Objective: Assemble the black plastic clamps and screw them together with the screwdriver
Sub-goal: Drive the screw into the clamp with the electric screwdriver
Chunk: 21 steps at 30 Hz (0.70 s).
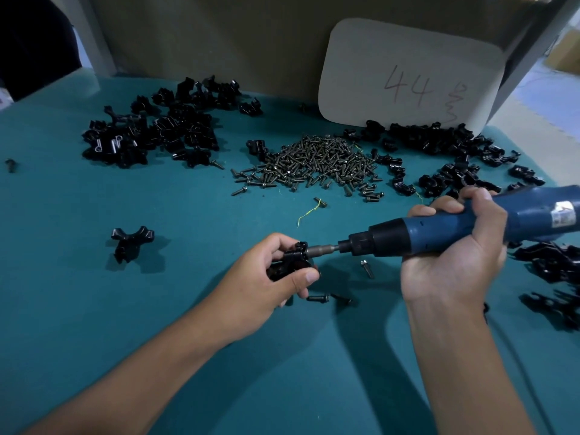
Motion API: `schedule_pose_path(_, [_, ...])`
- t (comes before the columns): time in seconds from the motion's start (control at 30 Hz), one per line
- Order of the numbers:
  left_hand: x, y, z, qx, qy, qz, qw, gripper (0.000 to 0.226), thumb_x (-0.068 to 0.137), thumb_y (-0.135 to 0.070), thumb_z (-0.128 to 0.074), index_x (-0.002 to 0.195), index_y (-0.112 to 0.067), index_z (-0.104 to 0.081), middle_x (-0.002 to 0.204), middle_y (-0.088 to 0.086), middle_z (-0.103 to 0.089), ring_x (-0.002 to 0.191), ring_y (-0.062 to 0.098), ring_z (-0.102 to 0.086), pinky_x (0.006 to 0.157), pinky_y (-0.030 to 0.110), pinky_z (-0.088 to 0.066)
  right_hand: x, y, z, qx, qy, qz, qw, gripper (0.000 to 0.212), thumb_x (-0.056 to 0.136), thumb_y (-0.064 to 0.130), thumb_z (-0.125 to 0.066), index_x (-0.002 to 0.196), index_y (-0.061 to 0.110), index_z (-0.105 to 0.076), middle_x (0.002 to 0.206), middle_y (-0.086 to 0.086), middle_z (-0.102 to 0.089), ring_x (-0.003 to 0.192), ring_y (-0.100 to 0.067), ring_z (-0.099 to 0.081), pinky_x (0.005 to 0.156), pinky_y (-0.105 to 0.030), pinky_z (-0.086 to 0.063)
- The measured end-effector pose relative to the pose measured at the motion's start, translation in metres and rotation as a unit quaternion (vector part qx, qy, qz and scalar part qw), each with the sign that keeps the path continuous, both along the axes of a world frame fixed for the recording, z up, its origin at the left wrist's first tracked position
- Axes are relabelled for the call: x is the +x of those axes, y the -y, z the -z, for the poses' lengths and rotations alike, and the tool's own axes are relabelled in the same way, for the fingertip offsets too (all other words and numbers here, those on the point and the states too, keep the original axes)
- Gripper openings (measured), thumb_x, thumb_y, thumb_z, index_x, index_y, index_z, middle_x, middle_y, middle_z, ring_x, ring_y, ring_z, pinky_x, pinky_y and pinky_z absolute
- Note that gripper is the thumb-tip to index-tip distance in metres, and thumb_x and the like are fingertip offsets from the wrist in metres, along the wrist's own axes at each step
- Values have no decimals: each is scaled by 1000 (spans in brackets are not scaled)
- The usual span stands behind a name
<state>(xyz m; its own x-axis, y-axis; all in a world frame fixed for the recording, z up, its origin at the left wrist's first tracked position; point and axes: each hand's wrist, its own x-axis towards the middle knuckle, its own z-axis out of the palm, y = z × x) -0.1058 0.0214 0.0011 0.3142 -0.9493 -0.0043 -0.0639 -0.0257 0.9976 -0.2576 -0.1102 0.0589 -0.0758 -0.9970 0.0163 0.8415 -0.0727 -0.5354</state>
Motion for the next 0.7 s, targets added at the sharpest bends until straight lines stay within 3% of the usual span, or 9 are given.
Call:
schedule_pose_path(0.33, [-3, 2, -3, 5, -5, -9, 1000, 18, 93, -18, -71, 104, -13, -59, 74, -2, -70, 54, 5, -55, 52, 16, -43, 1, 1, -4, -10, -30, -30, 999, 25, 95, 5, -61, 112, 10, -44, 82, 3, -57, 66, -10, -55, 59, -30, -47])
schedule_pose_path(0.7, [-2, 1, -2, 1, 0, -2, 1000, 19, 93, -22, -71, 105, -16, -59, 76, 0, -71, 55, 8, -54, 54, 18, -43, 2, 0, 0, -16, -31, -38, 999, 30, 93, 6, -62, 115, 11, -43, 86, 3, -58, 66, -11, -55, 60, -30, -48])
